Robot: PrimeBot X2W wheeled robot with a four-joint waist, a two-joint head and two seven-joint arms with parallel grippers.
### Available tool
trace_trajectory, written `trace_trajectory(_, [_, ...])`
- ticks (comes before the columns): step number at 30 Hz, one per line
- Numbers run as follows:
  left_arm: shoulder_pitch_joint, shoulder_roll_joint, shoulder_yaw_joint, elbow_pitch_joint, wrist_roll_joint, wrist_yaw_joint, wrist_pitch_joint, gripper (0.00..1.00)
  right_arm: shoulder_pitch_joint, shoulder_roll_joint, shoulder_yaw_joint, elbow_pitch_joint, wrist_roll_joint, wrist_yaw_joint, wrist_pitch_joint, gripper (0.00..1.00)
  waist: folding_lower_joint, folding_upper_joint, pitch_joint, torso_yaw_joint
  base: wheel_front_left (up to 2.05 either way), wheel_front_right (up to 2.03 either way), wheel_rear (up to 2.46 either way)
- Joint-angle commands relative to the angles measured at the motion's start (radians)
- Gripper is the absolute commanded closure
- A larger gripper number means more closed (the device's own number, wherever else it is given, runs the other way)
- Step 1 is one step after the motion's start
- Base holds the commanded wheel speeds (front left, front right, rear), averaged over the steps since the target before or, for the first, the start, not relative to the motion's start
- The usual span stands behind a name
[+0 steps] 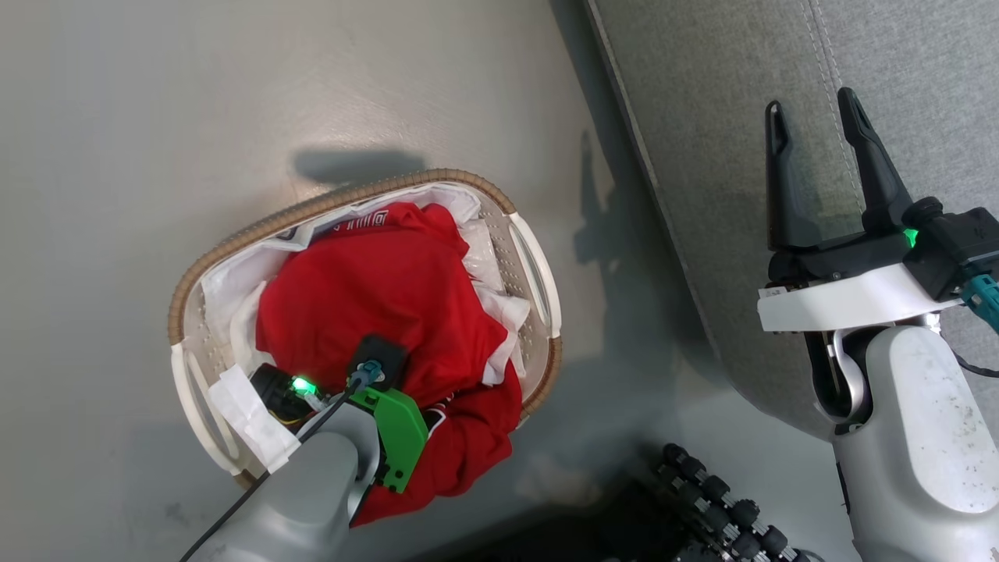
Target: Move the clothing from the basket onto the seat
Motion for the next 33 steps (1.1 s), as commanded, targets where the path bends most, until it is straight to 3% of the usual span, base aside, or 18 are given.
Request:
trace_trajectory(1, [-0.004,0.006,-0.007,-0.010,-0.012,0.006,-0.013,1.00,0.006,-0.003,-0.001,0.006,-0.008,-0.001,-0.002,0.00,-0.0001,-0.0001,-0.027,0.017,0.00,0.00,0.00])
trace_trajectory(15, [0.055,0.006,-0.037,-0.208,-0.003,0.009,-0.048,1.00,0.090,-0.004,-0.032,0.040,-0.109,-0.001,-0.002,0.00,-0.0001,-0.0001,-0.265,0.148,0.00,0.00,0.00])
trace_trajectory(22, [0.122,0.034,-0.025,-0.368,0.046,0.002,-0.048,1.00,0.171,-0.004,-0.045,0.065,-0.157,-0.001,-0.002,0.00,-0.0001,-0.0001,-0.437,0.218,0.00,0.00,0.00])
trace_trajectory(33, [0.117,0.110,-0.020,-0.562,0.117,-0.011,-0.046,1.00,0.292,-0.004,-0.039,0.102,-0.175,-0.001,-0.002,0.00,-0.0001,-0.0001,-0.660,0.262,0.00,0.00,0.00])
